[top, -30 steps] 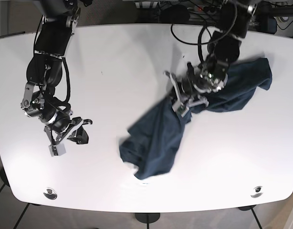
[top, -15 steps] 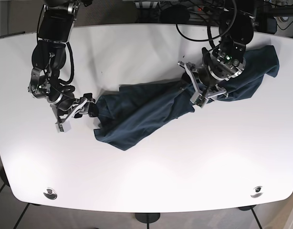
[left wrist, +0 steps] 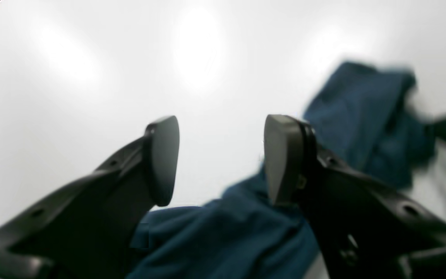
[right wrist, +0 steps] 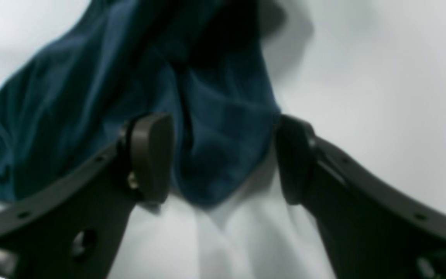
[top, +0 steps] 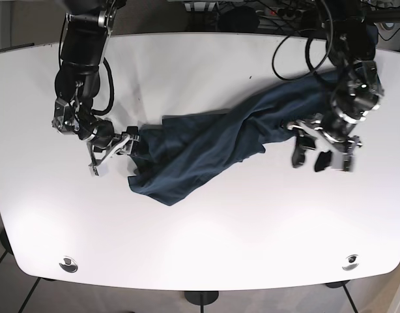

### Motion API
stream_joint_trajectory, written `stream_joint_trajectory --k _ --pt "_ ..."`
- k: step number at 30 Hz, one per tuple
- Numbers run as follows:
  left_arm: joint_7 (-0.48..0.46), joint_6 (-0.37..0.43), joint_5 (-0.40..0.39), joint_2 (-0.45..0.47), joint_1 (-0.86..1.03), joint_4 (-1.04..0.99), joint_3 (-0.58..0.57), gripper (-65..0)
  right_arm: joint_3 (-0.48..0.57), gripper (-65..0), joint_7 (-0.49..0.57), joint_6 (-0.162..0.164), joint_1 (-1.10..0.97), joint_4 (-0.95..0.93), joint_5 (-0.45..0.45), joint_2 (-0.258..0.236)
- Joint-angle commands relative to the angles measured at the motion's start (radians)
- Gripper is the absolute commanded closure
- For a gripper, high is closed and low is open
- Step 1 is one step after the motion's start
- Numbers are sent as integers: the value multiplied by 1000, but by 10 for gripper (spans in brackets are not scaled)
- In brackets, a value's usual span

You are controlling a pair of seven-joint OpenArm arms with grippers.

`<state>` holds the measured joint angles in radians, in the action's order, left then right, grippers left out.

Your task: Fold the T-shirt properly

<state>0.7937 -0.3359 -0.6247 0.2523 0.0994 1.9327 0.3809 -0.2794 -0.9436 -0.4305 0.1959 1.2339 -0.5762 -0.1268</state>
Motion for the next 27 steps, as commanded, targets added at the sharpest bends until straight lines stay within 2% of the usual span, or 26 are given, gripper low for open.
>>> stream_joint_trajectory --k 1,5,7,12,19,21,23,27 --pt "-15 1 -76 8 -8 9 86 -331 -2 -354 19 -1 29 -10 11 6" --pt "112 1 -179 5 1 -37 275 -331 1 -125 33 -1 32 -12 11 9" --pt "166 1 -214 5 3 -82 367 -331 4 -32 33 -1 32 -12 11 11" --pt "307 1 -248 8 30 -206 563 -331 -1 -19 34 -1 27 -7 6 8" --pt "306 -10 -255 9 178 -221 631 -331 -53 -19 36 -1 29 -7 9 -7" --pt "304 -98 -243 9 204 -230 668 -331 -53 -19 36 -1 29 -7 6 -10" --pt "290 -191 -189 9 217 -230 694 -331 -53 -19 36 -1 27 -7 5 -12" --pt "287 -362 16 6 224 -229 680 -328 -54 -19 33 -1 26 -7 5 -10"
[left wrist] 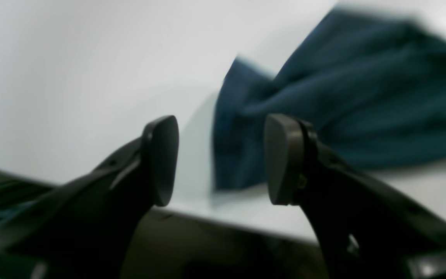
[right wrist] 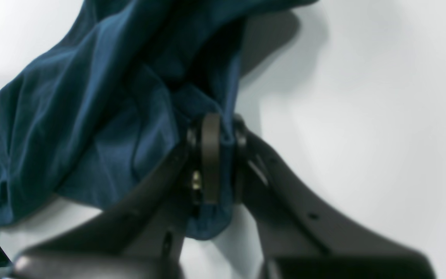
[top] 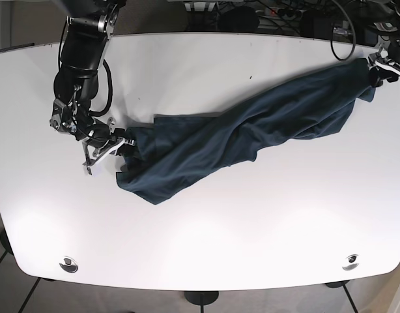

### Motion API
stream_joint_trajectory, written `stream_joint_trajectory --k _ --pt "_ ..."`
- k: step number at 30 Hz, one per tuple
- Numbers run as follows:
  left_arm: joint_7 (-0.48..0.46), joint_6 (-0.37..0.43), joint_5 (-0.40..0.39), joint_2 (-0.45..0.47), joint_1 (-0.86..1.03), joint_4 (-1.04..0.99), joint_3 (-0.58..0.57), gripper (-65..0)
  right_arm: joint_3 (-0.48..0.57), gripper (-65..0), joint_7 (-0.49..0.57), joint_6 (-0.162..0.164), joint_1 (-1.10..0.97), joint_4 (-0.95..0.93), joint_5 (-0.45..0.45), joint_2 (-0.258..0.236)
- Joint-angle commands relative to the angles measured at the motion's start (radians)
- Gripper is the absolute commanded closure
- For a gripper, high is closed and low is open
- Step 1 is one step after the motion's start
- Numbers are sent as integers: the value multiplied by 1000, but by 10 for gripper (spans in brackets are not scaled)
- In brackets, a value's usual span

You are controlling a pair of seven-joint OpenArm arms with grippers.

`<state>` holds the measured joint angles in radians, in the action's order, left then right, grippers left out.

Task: Fold the T-shirt properly
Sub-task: 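Hold the shirt ends with both grippers, lift and shake it out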

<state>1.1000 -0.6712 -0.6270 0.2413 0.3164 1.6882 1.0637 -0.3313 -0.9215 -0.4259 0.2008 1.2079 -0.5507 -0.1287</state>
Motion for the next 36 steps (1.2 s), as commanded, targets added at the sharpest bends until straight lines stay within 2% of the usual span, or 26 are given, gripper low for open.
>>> stream_joint_trajectory --k 1,4,8,13,21,25,26,27,29,32,36 --pt "-19 -27 66 14 7 14 -12 -326 -2 -19 11 -6 21 19 -21 -9" --pt "-19 -27 189 -18 19 -20 -20 -326 -4 -19 11 -6 21 19 -22 -10" --pt "-19 -27 249 -47 20 -43 -24 -325 -4 -19 11 -8 21 19 -22 -12" --pt "-22 -27 249 -49 19 -60 -96 -325 -4 -19 11 -8 21 19 -22 -9" --pt "-24 -27 249 -38 -32 -170 -98 -325 -5 -19 9 -9 19 19 -22 -12" --pt "-24 -27 249 -21 -50 -173 -176 -317 -5 -19 9 -9 19 19 -22 -9" --pt "-24 -27 249 -21 -50 -173 -193 -283 -5 -19 9 -9 19 19 -22 -9" --pt "-27 -27 249 -21 -52 -173 -211 -183 -5 -19 9 -11 19 20 -22 -9" --pt "-60 -27 249 -21 -52 -167 -236 -47 -12 -19 9 -12 18 42 -22 -9" --pt "-106 -27 243 -27 -52 -95 -224 -42 -44 -17 9 -9 -37 166 -22 -7" --pt "-91 -27 243 -27 -55 118 -221 -40 -56 -17 -26 -8 -100 369 -22 -6"
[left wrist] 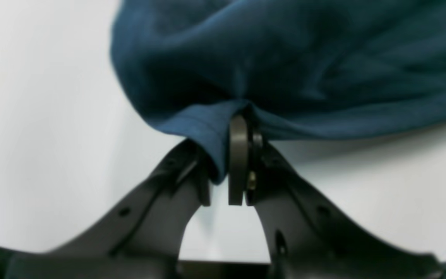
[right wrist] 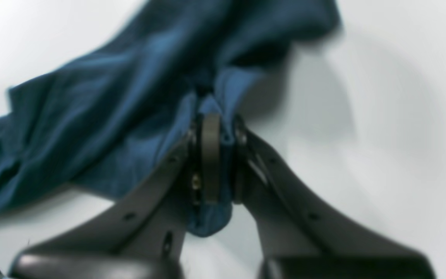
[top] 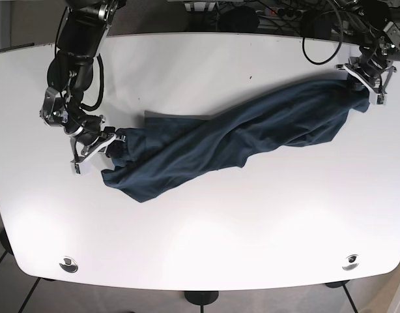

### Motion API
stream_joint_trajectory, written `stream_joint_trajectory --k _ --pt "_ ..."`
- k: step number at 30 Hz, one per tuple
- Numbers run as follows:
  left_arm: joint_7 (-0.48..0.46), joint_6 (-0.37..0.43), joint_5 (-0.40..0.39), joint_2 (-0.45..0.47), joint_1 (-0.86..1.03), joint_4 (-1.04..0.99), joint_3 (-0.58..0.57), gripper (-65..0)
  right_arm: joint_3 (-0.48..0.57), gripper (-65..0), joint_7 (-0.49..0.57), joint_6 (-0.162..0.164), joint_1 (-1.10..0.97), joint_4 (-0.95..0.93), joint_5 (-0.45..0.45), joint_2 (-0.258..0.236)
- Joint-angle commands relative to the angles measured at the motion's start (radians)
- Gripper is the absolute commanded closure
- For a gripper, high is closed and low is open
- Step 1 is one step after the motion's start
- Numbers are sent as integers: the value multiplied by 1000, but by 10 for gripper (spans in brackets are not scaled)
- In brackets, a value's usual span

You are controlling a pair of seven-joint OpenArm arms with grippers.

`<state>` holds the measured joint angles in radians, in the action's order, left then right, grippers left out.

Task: Fold the T-shirt properly
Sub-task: 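Hold the shirt ends with both grippers, lift and shake it out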

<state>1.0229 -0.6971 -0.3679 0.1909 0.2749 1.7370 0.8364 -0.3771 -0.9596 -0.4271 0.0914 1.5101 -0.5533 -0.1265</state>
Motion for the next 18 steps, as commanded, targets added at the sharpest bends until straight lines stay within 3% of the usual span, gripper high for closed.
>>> stream_joint_trajectory --k 1,4,7,10,14,18 --pt "14 -1 -16 25 -39 113 7 -35 -29 -17 0 -6 -2 113 -20 -9" --pt "198 -1 -16 43 -234 149 47 -14 -69 -17 -45 -6 -11 223 -14 -20" --pt "316 -1 -10 69 -461 148 34 -14 -76 -17 -91 -6 17 289 -17 -55" --pt "322 -1 -7 71 -615 123 -41 -14 -76 -17 -106 -6 69 309 -14 -77" --pt "308 -1 -9 72 -828 -68 -121 -14 -72 -17 -138 -6 190 306 -14 -94" --pt "141 29 -12 98 -1024 -328 -237 -14 -69 -17 -161 -6 417 159 -12 -95"
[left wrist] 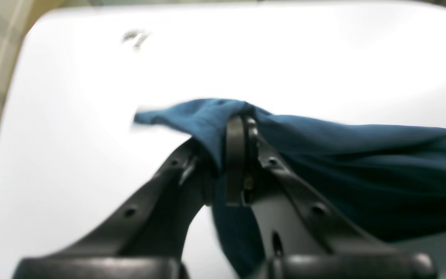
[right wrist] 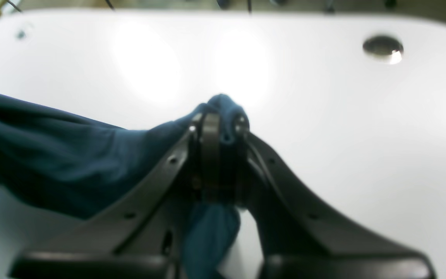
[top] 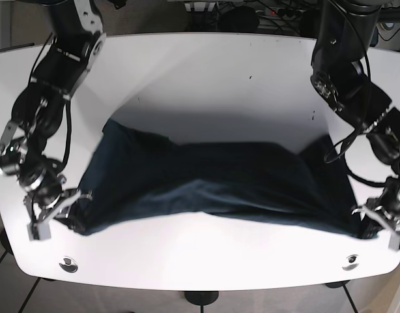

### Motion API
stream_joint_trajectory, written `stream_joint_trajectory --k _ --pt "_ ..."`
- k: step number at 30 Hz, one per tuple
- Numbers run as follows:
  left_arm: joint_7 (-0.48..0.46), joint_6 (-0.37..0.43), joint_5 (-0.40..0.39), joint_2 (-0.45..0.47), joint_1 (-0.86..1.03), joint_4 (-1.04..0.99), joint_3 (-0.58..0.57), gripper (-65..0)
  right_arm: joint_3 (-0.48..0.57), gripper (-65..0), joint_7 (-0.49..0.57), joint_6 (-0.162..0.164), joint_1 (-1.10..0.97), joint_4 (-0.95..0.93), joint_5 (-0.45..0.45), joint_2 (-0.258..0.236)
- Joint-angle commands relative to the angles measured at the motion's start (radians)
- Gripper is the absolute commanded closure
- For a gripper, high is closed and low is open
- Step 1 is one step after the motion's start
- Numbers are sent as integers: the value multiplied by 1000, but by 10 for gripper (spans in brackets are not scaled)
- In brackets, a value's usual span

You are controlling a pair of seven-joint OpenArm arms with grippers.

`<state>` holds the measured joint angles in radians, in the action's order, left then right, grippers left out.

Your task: Fold the T-shirt properly

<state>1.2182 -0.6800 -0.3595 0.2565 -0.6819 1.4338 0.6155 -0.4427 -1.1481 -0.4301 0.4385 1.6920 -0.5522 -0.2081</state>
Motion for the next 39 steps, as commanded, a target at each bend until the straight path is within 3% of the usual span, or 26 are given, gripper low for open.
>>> stream_joint_trajectory --k 1,8,11,15,19,30,39 --pt "-82 19 -23 45 -100 -75 -41 -14 -3 -17 27 -3 110 -62 -13 -20" --pt "-245 21 -19 131 -470 -431 -145 -14 23 -17 33 -3 515 -326 -13 -103" --pt "-252 21 -22 168 -549 -500 -154 -14 78 -17 30 -3 572 -315 -21 -132" --pt "-240 15 -23 174 -539 -459 -154 -14 78 -17 -3 -3 535 -237 -21 -132" --pt "-228 12 -28 200 -350 -391 -147 -14 72 -17 -10 -3 337 -120 -22 -126" --pt "-229 -18 -28 177 276 -238 113 -14 -89 -17 6 -13 -310 104 -21 23" --pt "-226 -18 -28 166 543 -236 234 -14 -138 -17 15 -14 -550 104 -21 32"
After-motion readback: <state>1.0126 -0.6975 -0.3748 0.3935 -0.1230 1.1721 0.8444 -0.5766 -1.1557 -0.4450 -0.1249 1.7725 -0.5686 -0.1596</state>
